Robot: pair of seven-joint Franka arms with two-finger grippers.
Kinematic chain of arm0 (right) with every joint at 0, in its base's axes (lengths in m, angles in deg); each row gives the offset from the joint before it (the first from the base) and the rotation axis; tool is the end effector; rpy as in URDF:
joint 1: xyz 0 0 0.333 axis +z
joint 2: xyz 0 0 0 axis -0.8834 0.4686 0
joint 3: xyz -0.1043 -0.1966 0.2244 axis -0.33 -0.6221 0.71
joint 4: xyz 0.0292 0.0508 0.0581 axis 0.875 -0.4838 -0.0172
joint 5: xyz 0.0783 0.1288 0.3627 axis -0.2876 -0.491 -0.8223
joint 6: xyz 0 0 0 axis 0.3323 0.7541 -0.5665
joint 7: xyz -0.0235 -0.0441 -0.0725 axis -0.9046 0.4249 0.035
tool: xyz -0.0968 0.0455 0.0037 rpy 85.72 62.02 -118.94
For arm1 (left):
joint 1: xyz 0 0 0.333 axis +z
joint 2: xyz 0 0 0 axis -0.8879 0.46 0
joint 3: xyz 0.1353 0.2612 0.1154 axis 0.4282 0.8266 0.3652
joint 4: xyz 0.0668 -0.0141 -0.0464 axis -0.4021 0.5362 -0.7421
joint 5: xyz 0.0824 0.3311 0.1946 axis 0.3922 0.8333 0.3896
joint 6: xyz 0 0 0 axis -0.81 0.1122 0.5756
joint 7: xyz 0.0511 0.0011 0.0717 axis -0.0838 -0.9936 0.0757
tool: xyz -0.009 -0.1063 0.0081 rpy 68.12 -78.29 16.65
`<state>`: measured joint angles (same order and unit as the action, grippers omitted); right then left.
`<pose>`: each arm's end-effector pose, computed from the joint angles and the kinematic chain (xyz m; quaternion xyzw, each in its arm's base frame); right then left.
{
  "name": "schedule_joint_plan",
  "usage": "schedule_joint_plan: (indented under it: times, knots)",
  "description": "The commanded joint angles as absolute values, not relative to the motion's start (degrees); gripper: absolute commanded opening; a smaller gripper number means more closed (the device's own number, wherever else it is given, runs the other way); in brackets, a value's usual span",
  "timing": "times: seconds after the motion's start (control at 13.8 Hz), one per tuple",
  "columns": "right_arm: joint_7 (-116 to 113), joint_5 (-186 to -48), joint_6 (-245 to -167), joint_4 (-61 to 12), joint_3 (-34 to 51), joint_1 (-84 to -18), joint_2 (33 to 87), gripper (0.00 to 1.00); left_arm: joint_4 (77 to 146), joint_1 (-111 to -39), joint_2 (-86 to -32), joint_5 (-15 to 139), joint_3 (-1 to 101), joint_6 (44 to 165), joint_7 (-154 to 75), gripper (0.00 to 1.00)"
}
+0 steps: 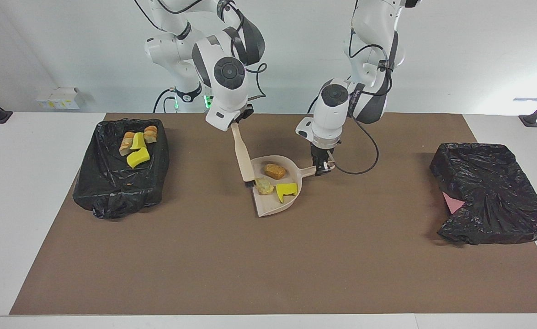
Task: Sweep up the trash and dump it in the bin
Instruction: 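Carry the loaded dustpan to the black bag with the left gripper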
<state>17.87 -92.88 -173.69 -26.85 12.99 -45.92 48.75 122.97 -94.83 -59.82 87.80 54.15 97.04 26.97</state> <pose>0.4614 0.2552 0.4542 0.9648 0.1333 -0.2265 0.0127 0.4892 -0.2933 0.3493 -0.7524 0.6586 -0.0132 0.0053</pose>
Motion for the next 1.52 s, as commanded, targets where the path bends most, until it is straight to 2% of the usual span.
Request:
schedule_joint_plan:
  times: [0.0, 0.29, 0.51, 1.01, 1.23, 1.45]
  knots:
    - [18.7, -94.5, -173.9, -29.4, 13.4, -46.4, 46.4, 0.00, 123.7, -91.6, -60.0, 83.9, 54.0, 99.9, 33.8, 0.00]
    - [20.0, -94.7, -178.5, -33.9, 13.4, -45.6, 43.9, 0.00, 123.0, -85.3, -60.2, 74.8, 54.0, 99.9, 47.4, 0.00]
    - [23.7, -97.3, -180.0, -33.9, 13.6, -44.2, 43.8, 0.00, 122.1, -79.9, -60.7, 67.9, 54.0, 98.7, 56.2, 0.00]
    - [43.2, -99.9, -186.7, -34.0, 13.8, -29.5, 45.6, 0.00, 122.0, -73.5, -61.5, 62.3, 54.3, 95.8, 67.2, 0.00]
    - [46.3, -101.4, -188.3, -34.6, 13.8, -26.2, 46.5, 0.00, 121.9, -68.0, -61.7, 62.1, 54.1, 92.7, 72.7, 0.00]
    - [54.3, -102.3, -194.2, -35.0, 13.8, -21.7, 50.2, 0.00, 120.5, -62.6, -61.6, 55.9, 54.0, 88.3, 80.6, 0.00]
